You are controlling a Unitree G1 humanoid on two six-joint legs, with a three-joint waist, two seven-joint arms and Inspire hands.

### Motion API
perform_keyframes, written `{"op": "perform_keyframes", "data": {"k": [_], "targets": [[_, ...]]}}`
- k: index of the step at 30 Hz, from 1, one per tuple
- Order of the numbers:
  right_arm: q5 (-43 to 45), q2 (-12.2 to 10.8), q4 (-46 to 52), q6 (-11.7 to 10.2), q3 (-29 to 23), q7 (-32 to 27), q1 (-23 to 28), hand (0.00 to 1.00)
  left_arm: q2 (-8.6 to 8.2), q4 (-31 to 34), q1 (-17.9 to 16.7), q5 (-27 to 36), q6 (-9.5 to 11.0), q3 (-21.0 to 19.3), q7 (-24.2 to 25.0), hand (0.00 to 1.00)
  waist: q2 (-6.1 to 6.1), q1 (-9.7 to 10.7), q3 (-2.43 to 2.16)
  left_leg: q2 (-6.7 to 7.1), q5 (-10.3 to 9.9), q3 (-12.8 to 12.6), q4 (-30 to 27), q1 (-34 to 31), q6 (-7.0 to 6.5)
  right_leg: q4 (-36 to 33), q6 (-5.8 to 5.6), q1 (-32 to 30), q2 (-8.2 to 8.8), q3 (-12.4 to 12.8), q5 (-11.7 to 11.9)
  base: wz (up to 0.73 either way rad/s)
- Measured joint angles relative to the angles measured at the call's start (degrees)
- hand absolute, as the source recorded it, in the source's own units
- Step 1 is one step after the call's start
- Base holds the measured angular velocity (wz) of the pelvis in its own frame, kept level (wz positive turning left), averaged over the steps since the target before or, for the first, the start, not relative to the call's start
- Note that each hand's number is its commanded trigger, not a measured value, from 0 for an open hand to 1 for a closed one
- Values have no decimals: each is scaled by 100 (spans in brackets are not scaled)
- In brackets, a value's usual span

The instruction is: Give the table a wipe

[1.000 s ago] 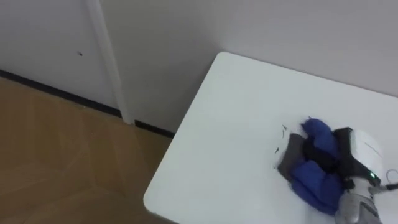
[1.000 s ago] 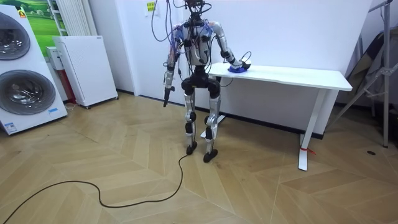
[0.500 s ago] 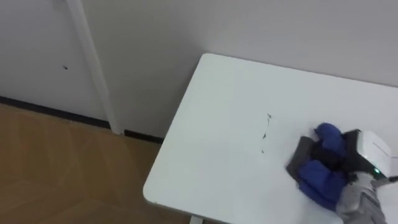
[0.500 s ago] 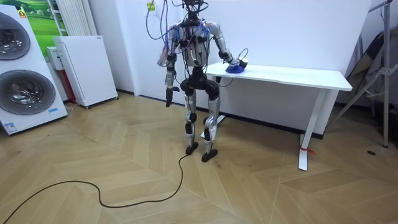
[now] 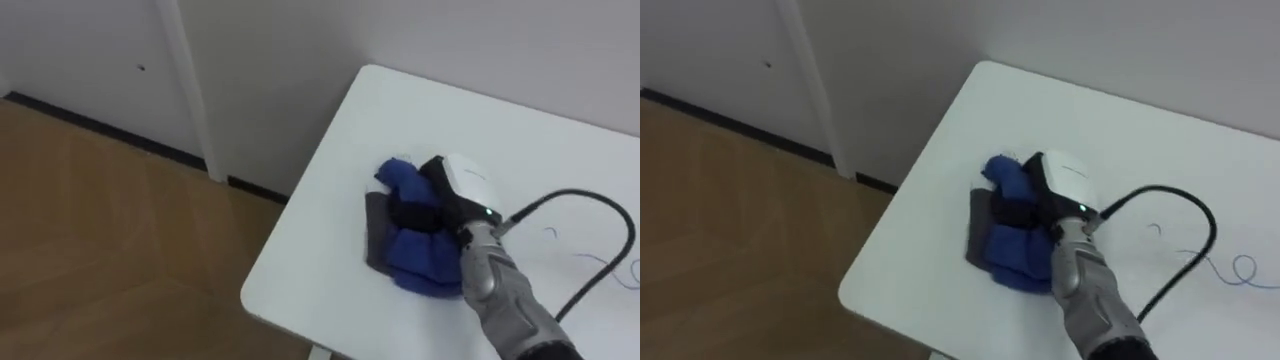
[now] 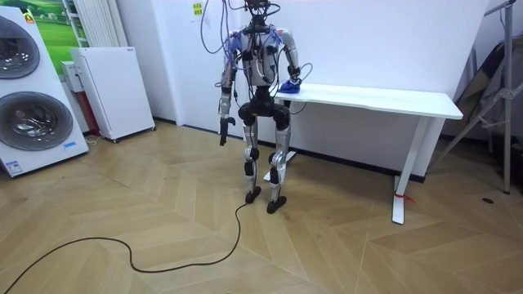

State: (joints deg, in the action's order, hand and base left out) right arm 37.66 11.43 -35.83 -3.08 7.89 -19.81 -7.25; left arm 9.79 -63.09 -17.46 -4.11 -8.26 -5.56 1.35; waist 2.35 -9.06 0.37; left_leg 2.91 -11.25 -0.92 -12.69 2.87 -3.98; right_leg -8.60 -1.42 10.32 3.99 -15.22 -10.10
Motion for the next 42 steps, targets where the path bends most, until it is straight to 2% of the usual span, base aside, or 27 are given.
{"op": "perform_keyframes", "data": {"k": [2, 4, 9, 12, 14, 15, 16, 17, 18, 19, 21, 22, 26, 28, 29, 31, 32, 33, 34, 35, 36, 37, 38, 39, 40, 41, 42], "targets": [[2, 2, -118, -143, -419, -188, 228, 100, 24, 36, -6, -60, 34, -262, -12, 0, -6, 114, -2, 16, -32, -40, 5, 78, -51, -11, -23, 81, -4, 19, -13, 9], [-146, 52, -350, -322, -747, -473, 379, 100, 37, 132, -35, -61, 42, -391, -49, 0, -52, 220, -63, 33, -67, -120, 5, 93, -107, -16, -60, 93, 17, 18, 2, -17], [-179, 89, -575, -266, -861, -571, 312, 100, 21, 149, -16, -57, 129, -336, -92, 0, -180, 215, -131, 83, -131, -211, -9, 267, -204, -70, -144, 197, 93, 21, -36, -27], [-35, 68, -567, 134, -589, -422, 0, 100, -8, 108, 86, -30, 124, -116, -120, 0, -266, -86, -96, 70, -208, -224, -108, 260, -268, -484, -245, -50, 166, 15, -140, -61], [163, -17, -410, 450, -317, -291, -205, 100, -10, -43, 268, -30, 132, 14, -122, 0, -290, -362, -74, 27, -269, -315, -277, 114, -277, -967, -197, -405, 237, -98, -226, -88], [377, -67, -359, 563, -108, -215, -407, 100, -9, -248, 476, -13, 129, 23, -120, 0, -299, -532, -36, -41, -344, -383, -469, -43, -270, -1327, -157, -692, 271, -234, -254, -73], [462, -149, -356, 674, 115, -69, -683, 100, 4, -418, 687, 3, 129, 32, -121, 0, -302, -645, 38, -101, -390, -388, -640, -169, -272, -1670, -150, -939, 309, -228, -276, -61], [514, -189, -361, 732, 226, -11, -805, 100, 25, -520, 822, 12, 129, 95, -122, 0, -304, -702, 63, -132, -405, -382, -718, -237, -272, -1916, -163, -1079, 352, -233, -283, -24], [625, -262, -398, 825, 405, 69, -1054, 100, 80, -650, 1077, 12, 140, 306, -118, 0, -267, -793, 87, -143, -426, -368, -862, -415, -264, -2453, -195, -1421, 609, -242, -341, 0], [770, -329, -430, 821, 545, 129, -1252, 100, 103, -759, 1262, 7, 213, 420, -110, 0, -253, -973, 92, -160, -460, -366, -1008, -602, -240, -2774, -264, -1672, 941, -185, -389, 4], [861, -334, -508, 798, 686, 116, -1503, 100, 143, -670, 1435, 14, 363, 393, -110, 0, -247, -1237, 97, -297, -547, -342, -1275, -863, -156, -2807, -299, -1898, 1304, -58, -412, 0], [818, -334, -673, 770, 720, 90, -1714, 100, 244, -594, 1532, 14, 383, 396, -113, 0, -202, -1356, 102, -398, -594, -260, -1429, -1038, -83, -2699, -325, -1979, 1509, -27, -394, 11], [440, -218, -991, 640, 612, -154, -1926, 100, 569, -523, 1515, 11, 358, 365, -118, 0, -103, -1340, 75, -752, -729, 182, -1787, -1426, 213, -1704, -442, -1869, 1672, 65, -34, 43], [237, -197, -1060, 440, 339, -316, -1721, 100, 774, -473, 1498, 7, 286, 361, -110, 0, 34, -1030, 71, -968, -769, 348, -1904, -1546, 479, -1049, -476, -1604, 1702, -42, 393, 76], [164, -181, -1067, 372, 274, -331, -1610, 100, 817, -427, 1480, 7, 253, 344, -111, 0, 77, -943, 60, -1052, -763, 318, -1897, -1545, 563, -945, -476, -1539, 1700, -80, 493, 80], [36, -110, -1088, 158, -100, -421, -1169, 100, 944, -342, 1270, -34, 248, 192, -136, 0, 178, -669, 17, -1534, -718, -20, -1865, -1405, 955, -732, -493, -1395, 1433, -243, 810, 48], [28, -65, -1083, 109, -177, -476, -1060, 100, 963, -331, 1215, -51, 246, 125, -139, 0, 193, -617, 17, -1649, -711, -93, -1863, -1347, 1070, -726, -538, -1404, 1329, -295, 885, 16], [25, 60, -1066, 57, -320, -558, -812, 100, 931, -326, 1035, -48, 242, 43, -194, 0, 115, -480, -30, -1870, -653, -159, -1759, -1225, 1294, -901, -853, -1361, 1161, -472, 614, -5], [7, 191, -1056, 35, -512, -676, -553, 100, 877, -284, 850, -39, 243, -37, -196, 0, 22, -353, -85, -2115, -473, -190, -1420, -1039, 1533, -1066, -751, -1349, 943, -624, 385, 0], [-14, 272, -1040, 33, -617, -728, -429, 100, 854, -267, 762, -39, 243, -36, -188, 0, -17, -251, -114, -2206, -345, -195, -1238, -962, 1615, -1145, -668, -1351, 872, -725, 267, 24], [-107, 462, -959, 36, -773, -793, -209, 100, 822, -252, 626, -43, 238, -17, -183, 0, -38, -51, -137, -2325, -35, -244, -923, -838, 1657, -1324, -563, -1375, 790, -873, 15, 54], [-268, 629, -926, 95, -977, -798, -6, 100, 783, -222, 576, -67, 236, 3, -186, 0, 21, 108, -147, -2328, 216, -479, -801, -801, 1493, -1490, -479, -1409, 778, -910, -169, 51], [-351, 694, -922, 150, -1035, -777, 41, 100, 741, -207, 559, -99, 236, -4, -187, 0, 28, 127, -149, -2313, 294, -643, -809, -775, 1452, -1532, -427, -1429, 754, -905, -211, 9], [-371, 749, -877, 252, -1121, -683, 44, 100, 648, -186, 539, -173, 236, -4, -186, 0, -5, 129, -136, -2292, 352, -971, -809, -693, 1432, -1534, -309, -1432, 655, -887, -248, -21], [-374, 725, -786, 348, -1154, -580, 31, 100, 584, -155, 574, -191, 236, 2, -181, 0, -2, 144, -118, -2184, 342, -1162, -842, -661, 1416, -1523, -208, -1425, 571, -884, -288, -21], [-374, 695, -724, 388, -1128, -513, 12, 100, 561, -125, 603, -191, 232, 5, -181, 0, 5, 144, -103, -2098, 306, -1196, -900, -667, 1356, -1515, -158, -1420, 540, -874, -306, -17], [-337, 612, -556, 517, -1012, -367, -112, 100, 510, -59, 660, -185, 232, 24, -182, 0, -11, 120, -77, -1924, 196, -1248, -988, -687, 1198, -1503, -52, -1428, 467, -834, -332, -20]]}}
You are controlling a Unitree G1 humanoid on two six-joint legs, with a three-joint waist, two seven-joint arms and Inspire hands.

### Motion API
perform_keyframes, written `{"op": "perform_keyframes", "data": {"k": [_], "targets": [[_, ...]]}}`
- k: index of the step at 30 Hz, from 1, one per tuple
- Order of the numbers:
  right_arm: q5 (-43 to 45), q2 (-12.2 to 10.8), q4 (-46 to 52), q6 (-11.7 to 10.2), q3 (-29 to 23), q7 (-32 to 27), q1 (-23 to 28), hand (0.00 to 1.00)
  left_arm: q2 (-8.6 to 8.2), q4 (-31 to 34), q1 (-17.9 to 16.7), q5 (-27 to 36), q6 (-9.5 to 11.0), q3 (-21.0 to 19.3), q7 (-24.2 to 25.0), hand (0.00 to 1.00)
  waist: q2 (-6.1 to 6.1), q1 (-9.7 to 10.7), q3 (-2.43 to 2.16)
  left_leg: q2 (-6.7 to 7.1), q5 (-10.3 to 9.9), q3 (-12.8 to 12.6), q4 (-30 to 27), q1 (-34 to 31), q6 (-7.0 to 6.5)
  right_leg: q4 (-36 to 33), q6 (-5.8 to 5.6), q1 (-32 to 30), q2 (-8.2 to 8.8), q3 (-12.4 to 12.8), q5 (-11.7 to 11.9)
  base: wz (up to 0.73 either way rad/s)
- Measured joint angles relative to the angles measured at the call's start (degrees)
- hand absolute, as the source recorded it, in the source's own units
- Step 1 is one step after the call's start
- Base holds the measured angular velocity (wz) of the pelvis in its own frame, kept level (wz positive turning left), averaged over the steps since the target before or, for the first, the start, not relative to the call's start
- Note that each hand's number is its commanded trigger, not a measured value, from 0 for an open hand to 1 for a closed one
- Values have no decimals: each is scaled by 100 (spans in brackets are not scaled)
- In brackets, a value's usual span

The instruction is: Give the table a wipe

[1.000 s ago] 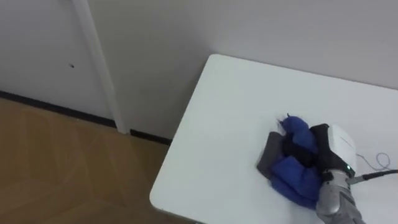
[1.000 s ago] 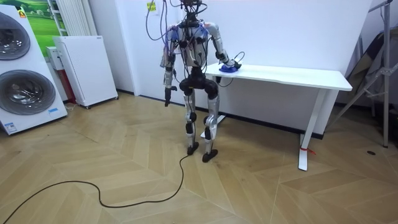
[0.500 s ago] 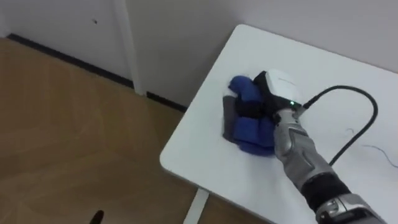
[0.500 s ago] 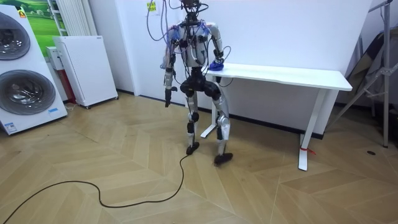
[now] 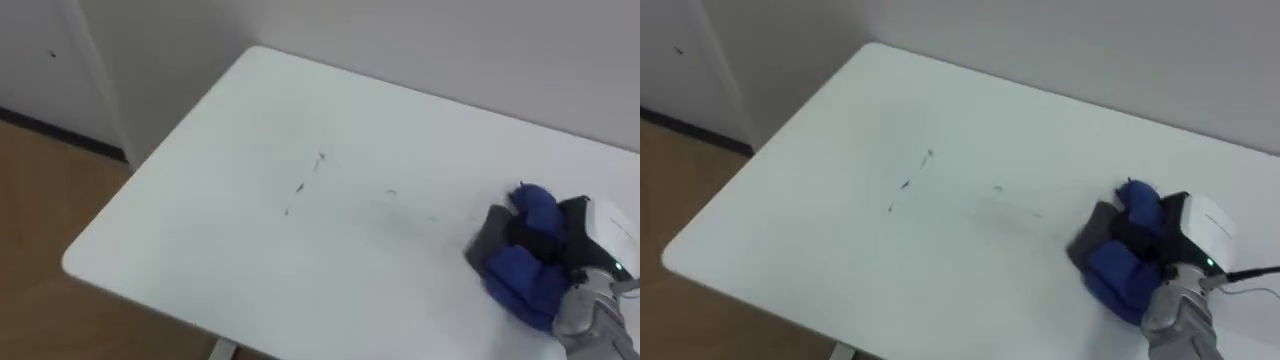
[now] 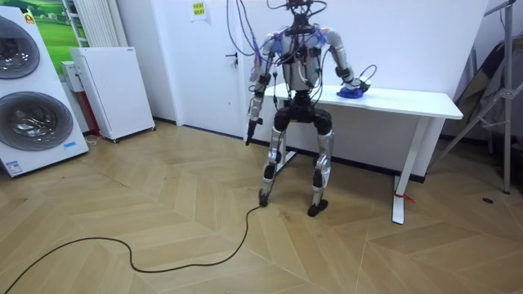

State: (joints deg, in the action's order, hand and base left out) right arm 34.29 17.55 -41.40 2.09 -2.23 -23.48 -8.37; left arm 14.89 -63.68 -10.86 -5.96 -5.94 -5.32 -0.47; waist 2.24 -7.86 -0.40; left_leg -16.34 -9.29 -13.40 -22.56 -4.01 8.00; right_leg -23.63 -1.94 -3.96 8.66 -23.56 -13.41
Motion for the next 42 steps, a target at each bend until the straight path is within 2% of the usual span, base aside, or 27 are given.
{"op": "perform_keyframes", "data": {"k": [1, 2, 4, 6, 8, 9, 12, 13, 14, 15, 16, 18, 19, 21, 23, 26, 27, 28, 30, 31, 32, 33, 35, 37, 40, 41, 42], "targets": [[169, -96, 153, 156, 165, 169, -184, 100, -56, 2, 49, 23, -10, 46, -1, 0, -51, -32, 42, 166, -79, -12, -51, -39, -73, 7, 94, -29, -87, 57, -16, -26], [298, -142, 190, 202, 276, 236, -308, 100, -78, 5, 96, 22, -18, 116, -1, 0, -86, -71, 77, 251, -121, -9, -65, -36, -112, 5, 142, -45, -118, 104, -15, -55], [674, -271, 550, 340, 854, 482, -716, 100, -256, 95, 156, 39, -102, 213, 2, 0, -211, -472, 124, 645, -283, 64, 58, -40, -280, 2, 316, -268, -295, 578, 54, -97], [809, -467, 823, 319, 1262, 572, -908, 100, -342, 140, 137, 107, -161, 234, 5, 0, -302, -682, 158, 839, -301, 180, 242, -50, -331, 62, 376, -463, -470, 835, 97, -93], [928, -584, 890, 215, 1510, 599, -916, 100, -388, 150, 48, 215, -219, 237, 4, 0, -356, -820, 130, 907, -294, 336, 403, -30, -325, 123, 495, -562, -596, 961, 175, -39], [901, -612, 903, 104, 1510, 532, -851, 100, -396, 195, -92, 351, -261, 256, 3, 0, -398, -715, 104, 933, -282, 457, 451, -19, -326, 204, 522, -515, -599, 923, 187, 27], [670, -581, 763, -334, 1400, -27, -289, 100, -397, 229, -469, 512, -353, 194, -8, 0, -393, -270, 82, 990, -147, 462, 734, 258, -336, 502, 493, -175, -627, 935, 179, 56], [633, -584, 643, -682, 1138, -383, 64, 100, -401, 224, -525, 465, -371, 24, -6, 0, -319, -22, 99, 1032, -104, 456, 851, 389, -370, 686, 448, 66, -634, 943, 181, 93], [578, -567, 621, -984, 743, -737, 562, 100, -401, 234, -504, 180, -370, -265, -10, 0, -305, 188, 60, 1113, -13, 404, 1008, 506, -422, 870, 394, 292, -617, 953, 187, 101], [534, -566, 622, -1105, 517, -899, 817, 100, -402, 260, -492, 4, -361, -417, -12, 0, -250, 277, 28, 1149, 17, 389, 1068, 553, -450, 967, 367, 393, -611, 955, 196, 96], [438, -566, 624, -1271, 104, -1227, 1310, 100, -400, 370, -535, -293, -310, -729, -53, 0, -170, 397, -49, 1214, 43, 375, 1181, 655, -485, 1094, 315, 557, -619, 951, 197, 49], [350, -540, 558, -1315, -306, -1499, 1722, 100, -392, 552, -605, -607, -198, -1048, -125, 0, -94, 399, -103, 1263, 41, 270, 1213, 794, -487, 1208, 259, 715, -578, 1013, 236, -5], [316, -479, 423, -1325, -524, -1611, 1871, 100, -378, 586, -593, -675, -135, -1095, -181, 0, -24, 421, -110, 1298, 22, 259, 1223, 862, -516, 1304, 208, 816, -567, 1069, 271, -25], [170, -358, 169, -1324, -667, -1672, 1909, 100, -379, 577, -568, -679, -55, -994, -189, 0, -8, 416, -114, 1320, -76, 245, 1226, 972, -608, 1374, 147, 934, -555, 1107, 307, -16], [122, -312, 123, -1200, -706, -1634, 1850, 100, -386, 580, -519, -559, 10, -817, -179, 0, -14, 396, -113, 1338, -147, 231, 1234, 1006, -665, 1395, 89, 941, -547, 1177, 342, -19], [165, -350, 265, -607, -488, -1336, 1383, 100, -405, 553, -441, -308, -1, -507, -180, 0, -59, 157, -102, 1330, -222, 180, 1285, 1065, -715, 1357, 63, 841, -553, 1232, 450, -62], [344, -400, 494, -294, -318, -1071, 1220, 100, -439, 429, -353, -236, 2, -492, -179, 0, -91, -42, -92, 1326, -281, 283, 1294, 1041, -731, 1275, 85, 760, -581, 1233, 507, -101], [527, -443, 686, -28, 85, -771, 957, 100, -450, 291, -268, -198, -25, -434, -180, 0, -108, -185, -67, 1327, -312, 439, 1281, 1021, -742, 1271, 116, 671, -621, 1205, 589, -100], [865, -509, 1243, 317, 878, -246, 615, 100, -453, 156, -152, -172, -105, -269, -177, 0, -113, -336, -39, 1324, -320, 595, 1267, 944, -743, 1281, 170, 556, -673, 1158, 661, -52], [946, -578, 1490, 377, 1361, 26, 302, 100, -458, 123, -76, -87, -117, -102, -177, 0, -110, -358, -7, 1320, -309, 702, 1240, 854, -728, 1283, 187, 510, -677, 1056, 668, 0], [1011, -671, 1540, 367, 1558, 154, 115, 100, -470, 124, -31, -84, -110, -23, -171, 0, -112, -362, 25, 1321, -302, 765, 1226, 820, -718, 1283, 198, 503, -681, 1029, 661, 39], [1152, -857, 1541, 308, 1762, 376, -256, 100, -511, 105, 50, -95, -102, 40, -149, 0, -125, -396, 92, 1323, -295, 873, 1194, 755, -705, 1287, 208, 484, -689, 988, 634, 42], [1153, -931, 1580, 204, 1953, 590, -701, 100, -526, 179, 51, -88, -107, 125, -99, 0, -105, -618, 98, 1322, -267, 951, 1187, 656, -687, 1295, 215, 402, -686, 922, 614, 32], [1153, -911, 1582, 98, 1955, 630, -895, 100, -499, 187, -234, 43, -126, 109, -94, 0, -106, -693, 109, 1323, -238, 980, 1186, 647, -682, 1320, 192, 435, -665, 825, 596, 36], [1175, -731, 1130, -15, 1796, 533, -359, 100, -473, 210, -623, 85, -220, -1, -1, 0, -98, -564, 105, 1344, -238, 1044, 1184, 719, -682, 1339, 179, 567, -632, 767, 589, 49], [947, -718, 1106, -368, 1444, 188, 53, 100, -481, 211, -738, 79, -254, -97, 37, 0, -100, -394, 107, 1376, -236, 1026, 1188, 763, -685, 1381, 155, 690, -597, 785, 574, 59], [897, -695, 1075, -510, 1331, 14, 225, 100, -482, 211, -798, 78, -253, -172, 58, 0, -103, -312, 102, 1398, -236, 1004, 1189, 796, -685, 1407, 131, 748, -575, 794, 559, 43]]}}
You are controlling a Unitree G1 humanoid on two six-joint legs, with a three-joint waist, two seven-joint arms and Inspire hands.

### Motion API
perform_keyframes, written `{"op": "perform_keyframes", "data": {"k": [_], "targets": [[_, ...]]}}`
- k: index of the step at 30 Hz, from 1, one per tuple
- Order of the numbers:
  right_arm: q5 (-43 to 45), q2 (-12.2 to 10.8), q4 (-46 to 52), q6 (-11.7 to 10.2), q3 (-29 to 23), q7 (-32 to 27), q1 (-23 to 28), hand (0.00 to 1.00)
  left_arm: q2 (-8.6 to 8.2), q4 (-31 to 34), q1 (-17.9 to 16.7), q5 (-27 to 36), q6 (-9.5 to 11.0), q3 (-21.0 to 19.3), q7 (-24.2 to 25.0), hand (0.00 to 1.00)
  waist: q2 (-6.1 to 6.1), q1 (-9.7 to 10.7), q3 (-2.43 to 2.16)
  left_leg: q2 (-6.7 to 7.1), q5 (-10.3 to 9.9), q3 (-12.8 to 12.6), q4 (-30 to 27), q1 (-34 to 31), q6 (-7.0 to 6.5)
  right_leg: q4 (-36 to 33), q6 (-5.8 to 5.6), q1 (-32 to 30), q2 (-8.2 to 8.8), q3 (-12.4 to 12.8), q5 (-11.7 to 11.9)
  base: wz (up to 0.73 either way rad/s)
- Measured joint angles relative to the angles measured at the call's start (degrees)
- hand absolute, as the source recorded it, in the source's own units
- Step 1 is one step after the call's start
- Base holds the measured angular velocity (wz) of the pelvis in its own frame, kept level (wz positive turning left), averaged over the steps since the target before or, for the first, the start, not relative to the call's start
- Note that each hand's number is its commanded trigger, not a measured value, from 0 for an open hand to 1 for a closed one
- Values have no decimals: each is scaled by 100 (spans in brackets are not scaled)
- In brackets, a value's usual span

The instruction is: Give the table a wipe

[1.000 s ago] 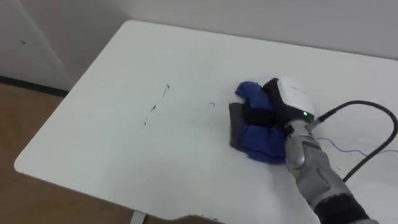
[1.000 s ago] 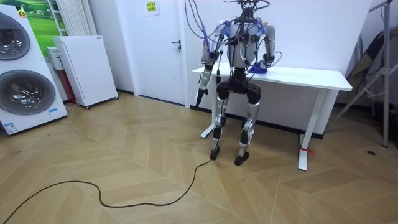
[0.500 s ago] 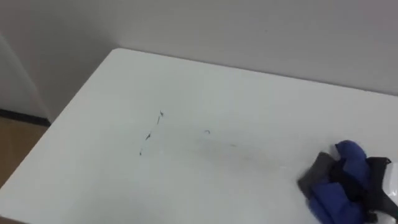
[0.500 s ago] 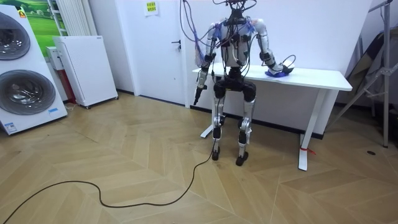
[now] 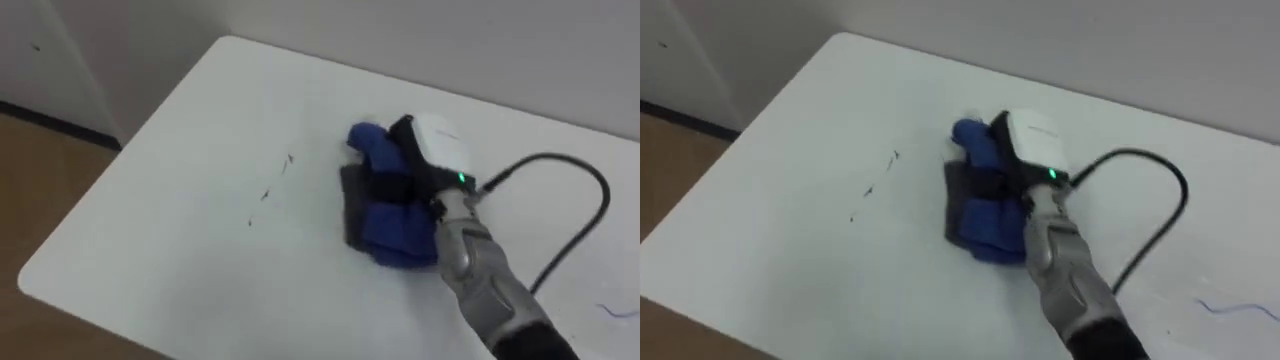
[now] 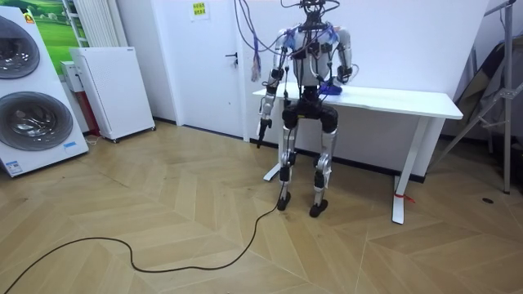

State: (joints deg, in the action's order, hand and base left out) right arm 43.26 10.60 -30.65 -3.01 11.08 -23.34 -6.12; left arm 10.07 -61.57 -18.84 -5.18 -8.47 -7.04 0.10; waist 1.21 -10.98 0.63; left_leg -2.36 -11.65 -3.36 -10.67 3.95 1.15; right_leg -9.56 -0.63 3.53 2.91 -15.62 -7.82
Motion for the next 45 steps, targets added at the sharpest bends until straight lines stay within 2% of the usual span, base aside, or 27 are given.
{"op": "perform_keyframes", "data": {"k": [1, 4, 7, 9, 11, 14, 16, 17, 18, 20, 21, 22, 23, 26, 28, 30, 31, 32, 33, 35, 36, 38, 40, 42, 43, 44, 45], "targets": [[-81, 58, -67, -254, -242, -316, 344, 100, 8, 4, -93, -7, 6, -150, 5, 0, 1, 123, -9, 32, 0, -68, 21, 112, 0, 4, -56, 104, 45, -3, -34, 15], [-308, 236, -84, -662, -1059, -988, 1255, 100, 22, 63, -137, -136, 77, -687, 2, 0, 21, 457, -39, 131, 0, -129, 70, 280, 0, 103, -113, 388, 134, -34, -63, 17], [-485, 375, -548, -764, -1714, -1396, 1660, 100, 186, 191, -122, -232, 247, -851, -110, 0, 80, 617, -134, 157, 0, -189, 132, 437, -2, 91, -124, 531, 158, -12, -66, -2], [-530, 482, -895, -763, -1920, -1465, 1636, 100, 217, 270, -49, -287, 321, -846, -109, 0, 86, 607, -148, 159, -23, -260, 119, 520, -38, 85, -144, 588, 161, -11, -54, -25], [-489, 594, -1005, -673, -1920, -1449, 1555, 100, 213, 248, 37, -329, 385, -702, -102, 0, 71, 589, -149, 173, -56, -261, 122, 558, -94, 85, -173, 619, 171, -12, -63, -30], [-480, 498, -963, -173, -1726, -1281, 1085, 100, 165, 319, 124, -321, 306, -330, -114, 0, 25, 544, -144, 156, -166, -230, 127, 552, -233, 93, -238, 541, 146, -28, -90, -34], [-447, 449, -836, 359, -1345, -941, 798, 100, 83, 179, 258, -294, 213, -85, -120, 0, -4, 294, -149, 132, -195, -139, 97, 561, -233, 24, -191, 480, 97, 13, -38, -41], [-433, 443, -679, 527, -1183, -774, 750, 100, 61, 180, 302, -295, 186, -28, -119, 0, -2, 235, -146, 123, -199, -126, 82, 551, -227, -19, -170, 437, 79, 43, -25, -45], [-211, 412, -329, 745, -761, -454, 675, 100, 25, 176, 358, -294, 126, 95, -116, 0, 7, 128, -141, 99, -209, -107, 45, 485, -209, -39, -115, 341, 37, 73, 12, -44], [101, 207, 79, 922, -102, -46, 391, 100, -41, 170, 415, -318, 53, 249, -115, 0, 7, -69, -130, 93, -214, 9, -43, 325, -182, -107, -33, 143, -18, 80, 68, -36], [273, 28, 154, 981, 257, 237, 76, 100, -65, 137, 437, -287, 23, 335, -110, 0, 9, -153, -109, 88, -211, 103, -127, 210, -177, -140, 6, 62, -37, -5, 78, 0], [428, -223, 182, 1021, 545, 496, -210, 100, -72, 81, 537, -186, 11, 409, -92, 0, 10, -244, -56, 88, -198, 192, -202, 130, -166, -214, 50, 5, -33, -51, 45, 26], [506, -399, 189, 997, 736, 674, -432, 100, -74, 75, 604, -118, 11, 459, -67, 0, -2, -347, -3, 92, -199, 241, -289, 39, -164, -345, 68, -80, 4, -106, -40, 34], [704, -503, 176, 926, 1019, 855, -676, 100, -63, 55, 586, -102, -2, 517, -38, 0, -56, -645, 35, 132, -212, 224, -457, -82, -175, -676, 52, -328, 154, -179, -227, 29], [651, -473, -34, 737, 968, 770, -806, 100, -26, -34, 434, -38, -47, 490, -2, 0, -76, -658, 54, 180, -242, 169, -654, -245, -226, -1041, 5, -506, 334, -248, -318, 25], [474, -408, -246, 535, 852, 538, -822, 100, -23, -79, 361, 81, -83, 480, 55, 0, -172, -635, 106, 150, -324, 127, -786, -266, -288, -1253, -4, -575, 414, -293, -311, 1], [333, -408, -401, 413, 772, 397, -745, 100, 5, -122, 367, 116, -80, 476, 62, 0, -254, -621, 113, 120, -406, 53, -880, -284, -325, -1328, -15, -596, 452, -336, -305, -9], [288, -405, -487, 352, 749, 297, -738, 100, 26, -131, 383, 112, -70, 463, 62, 0, -271, -590, 106, 106, -448, 37, -919, -319, -347, -1365, -21, -608, 468, -352, -301, -8], [165, -398, -592, 292, 687, 127, -695, 100, 86, -170, 453, 108, -5, 344, 59, 0, -288, -541, 64, 51, -477, -17, -998, -441, -388, -1595, -123, -714, 515, -306, -287, 11], [-91, -370, -690, 232, 458, -190, -515, 100, 229, -211, 616, 85, 144, 202, 35, 0, -275, -437, 40, -163, -479, -388, -1077, -526, -325, -2432, -207, -947, 893, -359, -371, 44], [-282, -307, -747, 156, 266, -414, -321, 100, 315, -183, 744, 60, 249, 140, 19, 0, -279, -389, 6, -319, -467, -622, -1090, -521, -257, -2714, -275, -946, 1210, -299, -423, 56], [-589, -286, -1050, -29, 71, -874, -235, 100, 500, -16, 852, 48, 361, 40, -11, 0, -183, -305, -34, -528, -416, -1154, -1065, -522, -171, -2478, -385, -965, 1665, 72, -336, 30], [-870, -219, -1220, -144, 5, -1172, -133, 100, 606, -10, 949, 45, 362, -8, -130, 0, -113, -264, -73, -696, -404, -1414, -1108, -540, -79, -1774, -471, -832, 1819, 215, -109, 12], [-913, -163, -1302, -194, -130, -1343, -17, 100, 638, 54, 1008, 49, 357, -87, -217, 0, -50, -151, -96, -853, -375, -1410, -1170, -610, 32, -1038, -567, -614, 1821, 238, 201, 37], [-920, -152, -1329, -220, -257, -1447, 73, 100, 645, 154, 1056, 50, 341, -116, -242, 0, 26, -14, -122, -984, -349, -1403, -1267, -726, 128, -728, -587, -457, 1831, 112, 375, 64], [-919, -152, -1361, -239, -314, -1479, 93, 100, 648, 195, 1078, 45, 334, -113, -244, 0, 52, 51, -120, -1066, -334, -1411, -1321, -765, 185, -627, -587, -422, 1806, 64, 453, 58], [-918, -145, -1379, -245, -380, -1491, 126, 100, 643, 201, 1145, 55, 327, -107, -244, 0, 109, 87, -136, -1242, -305, -1506, -1411, -817, 321, -626, -570, -383, 1799, -135, 599, 30]]}}
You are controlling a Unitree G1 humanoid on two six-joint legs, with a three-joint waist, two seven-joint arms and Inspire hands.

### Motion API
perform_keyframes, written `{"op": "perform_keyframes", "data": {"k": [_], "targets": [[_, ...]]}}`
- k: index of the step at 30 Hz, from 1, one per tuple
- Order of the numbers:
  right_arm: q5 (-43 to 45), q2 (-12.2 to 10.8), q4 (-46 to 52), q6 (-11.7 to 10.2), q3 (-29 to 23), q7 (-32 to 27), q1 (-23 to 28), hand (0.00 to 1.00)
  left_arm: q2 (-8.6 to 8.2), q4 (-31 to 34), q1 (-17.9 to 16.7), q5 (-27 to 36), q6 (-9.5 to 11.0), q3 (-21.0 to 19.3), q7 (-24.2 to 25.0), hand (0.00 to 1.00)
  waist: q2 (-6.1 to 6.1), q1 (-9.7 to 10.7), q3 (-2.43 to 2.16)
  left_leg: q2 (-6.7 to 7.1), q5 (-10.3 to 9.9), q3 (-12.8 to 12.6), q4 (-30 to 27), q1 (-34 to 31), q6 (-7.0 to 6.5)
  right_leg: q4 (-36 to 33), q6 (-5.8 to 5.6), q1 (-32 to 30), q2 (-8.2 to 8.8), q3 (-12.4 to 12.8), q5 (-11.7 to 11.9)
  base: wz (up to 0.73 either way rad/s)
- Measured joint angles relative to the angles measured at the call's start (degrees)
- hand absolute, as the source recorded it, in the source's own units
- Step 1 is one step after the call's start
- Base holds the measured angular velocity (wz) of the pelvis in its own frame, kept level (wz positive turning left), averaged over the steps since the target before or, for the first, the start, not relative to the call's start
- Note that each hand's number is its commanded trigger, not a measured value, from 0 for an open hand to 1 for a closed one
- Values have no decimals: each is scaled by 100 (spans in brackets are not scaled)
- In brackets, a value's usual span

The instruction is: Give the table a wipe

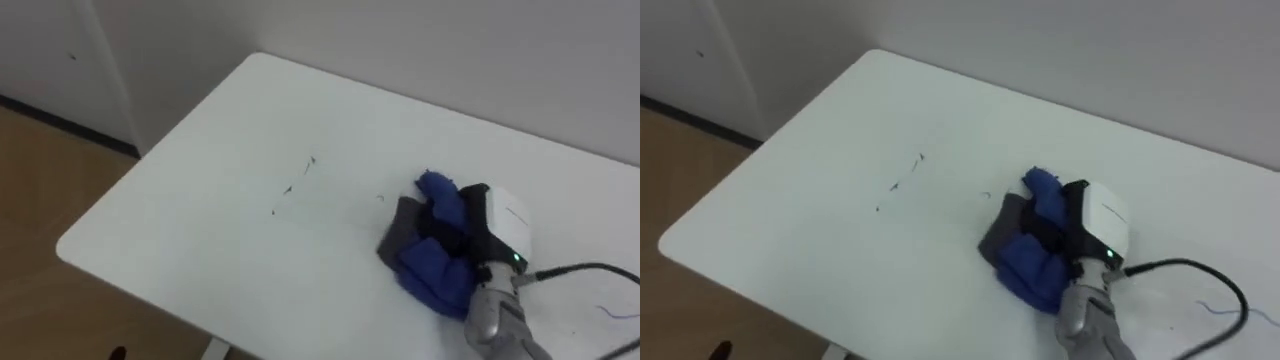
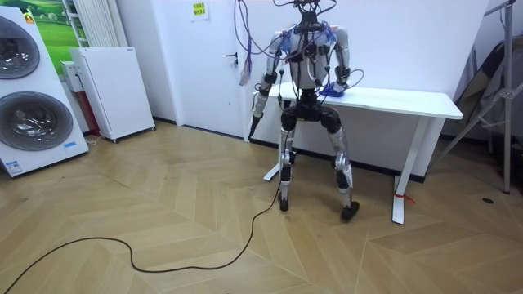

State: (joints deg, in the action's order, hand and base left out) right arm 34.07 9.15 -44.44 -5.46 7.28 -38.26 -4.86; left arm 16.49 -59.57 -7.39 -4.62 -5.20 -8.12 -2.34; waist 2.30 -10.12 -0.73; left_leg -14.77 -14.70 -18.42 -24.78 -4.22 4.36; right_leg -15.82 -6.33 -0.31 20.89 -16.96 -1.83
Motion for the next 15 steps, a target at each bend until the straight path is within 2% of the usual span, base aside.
{"op": "perform_keyframes", "data": {"k": [1, 2, 3, 4, 5, 6, 7, 8, 9, 10, 11, 12, 13, 14, 15], "targets": [[20, 0, 9, -14, -6, 44, -4, 100, -12, 5, 32, 16, -9, 2, 0, 0, 52, 3, 4, -170, 24, -86, -94, 5, 157, -39, -12, 11, -55, -248, 112, 6], [67, -7, 30, -35, -3, 88, -8, 100, -13, 10, 27, 39, -6, 5, -1, 0, 86, -10, 9, -241, 39, -155, -120, 38, 240, -76, -1, -1, -110, -304, 208, -30], [230, 4, 68, -104, -4, 177, -25, 100, -76, 11, -28, 81, 7, 20, -5, 0, 43, -84, -9, -431, 61, -203, -183, 95, 441, -179, -284, -15, -244, -442, -45, -55], [373, 4, 126, -113, -7, 265, -99, 100, -178, 33, -78, 168, 22, 32, 7, 0, -73, -121, -10, -638, 158, -188, -123, 141, 656, -289, -327, -83, -484, -525, -338, -57], [495, 8, 182, -113, -10, 318, -126, 100, -247, 47, -103, 194, 29, 32, 6, 0, -136, -115, -15, -747, 247, -157, -28, 172, 740, -400, -241, -158, -583, -612, -426, -42], [675, 16, 313, -113, -9, 437, -156, 100, -347, 55, -125, 270, 41, 45, 23, 0, -180, -90, -23, -804, 459, 15, 226, 204, 802, -644, -68, -314, -695, -732, -639, -10], [716, 29, 428, -113, -10, 552, -208, 100, -426, 77, -121, 276, 53, 52, 41, 0, -143, -40, -5, -798, 654, 90, 381, 214, 662, -935, 34, -488, -727, -748, -870, 7], [717, 42, 463, -113, -10, 611, -209, 100, -461, 104, -127, 295, 56, 59, 53, 0, -130, 9, 30, -779, 726, 97, 397, 222, 588, -1031, 60, -506, -742, -741, -991, 27], [728, 48, 489, -105, -11, 718, -216, 100, -493, 107, -160, 291, 69, 156, 68, 0, -148, 43, 36, -758, 753, 99, 240, 203, 559, -1115, 94, -501, -876, -637, -1208, 25], [755, 46, 539, -95, -10, 847, -225, 100, -490, 107, -199, 285, 119, 196, 75, 0, -173, 41, 50, -749, 753, 104, 4, 161, 557, -1111, 238, -481, -1095, -440, -1333, 15], [755, 44, 569, -91, -6, 939, -244, 100, -484, 106, -228, 285, 149, 194, 73, 0, -190, 39, 66, -742, 745, 139, -115, 134, 544, -1098, 308, -480, -1238, -257, -1374, 13], [757, 51, 679, -54, -9, 1093, -246, 100, -481, 104, -261, 276, 150, 187, 75, 0, -236, 32, 99, -677, 702, 230, -381, 31, 464, -1093, 439, -482, -1499, 80, -1442, 13], [792, 64, 735, -52, -7, 1208, -250, 100, -499, 103, -337, 279, 144, 188, 89, 0, -267, 31, 112, -475, 589, 381, -580, -12, 276, -1095, 543, -494, -1703, 468, -1463, 4], [782, 77, 772, -58, -3, 1334, -280, 100, -529, 97, -443, 275, 142, 185, 94, 0, -309, -42, 137, -139, 381, 544, -783, -73, 66, -1093, 697, -495, -1804, 931, -1429, -9], [743, 91, 775, -66, -7, 1384, -299, 100, -548, 82, -502, 275, 143, 192, 109, 0, -314, -78, 151, 138, 208, 708, -814, -113, 2, -1079, 753, -488, -1831, 1152, -1407, -24]]}}
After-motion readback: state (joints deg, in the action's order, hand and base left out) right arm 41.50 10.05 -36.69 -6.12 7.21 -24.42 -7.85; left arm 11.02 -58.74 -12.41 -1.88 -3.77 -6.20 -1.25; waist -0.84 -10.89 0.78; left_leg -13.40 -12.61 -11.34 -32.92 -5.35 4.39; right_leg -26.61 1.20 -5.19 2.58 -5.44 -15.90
